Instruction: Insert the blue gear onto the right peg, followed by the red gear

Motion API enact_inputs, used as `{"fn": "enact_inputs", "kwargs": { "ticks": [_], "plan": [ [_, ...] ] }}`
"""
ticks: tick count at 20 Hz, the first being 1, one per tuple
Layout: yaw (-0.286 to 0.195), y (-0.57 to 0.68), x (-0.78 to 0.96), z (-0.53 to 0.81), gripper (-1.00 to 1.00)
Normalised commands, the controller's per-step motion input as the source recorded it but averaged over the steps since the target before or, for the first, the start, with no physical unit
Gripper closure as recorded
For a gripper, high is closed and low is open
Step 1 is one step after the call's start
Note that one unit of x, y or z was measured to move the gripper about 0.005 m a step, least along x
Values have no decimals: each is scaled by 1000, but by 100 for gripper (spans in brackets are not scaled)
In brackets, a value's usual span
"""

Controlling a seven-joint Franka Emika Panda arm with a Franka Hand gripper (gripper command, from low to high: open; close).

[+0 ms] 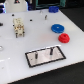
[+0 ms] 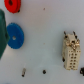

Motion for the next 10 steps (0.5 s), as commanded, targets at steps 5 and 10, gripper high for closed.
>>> {"fn": "enact_inputs", "kwargs": {
  "ticks": [5,10],
  "plan": [
    [0,726,-491,-3,-100],
    [0,700,-418,-126,-100]
  ]
}}
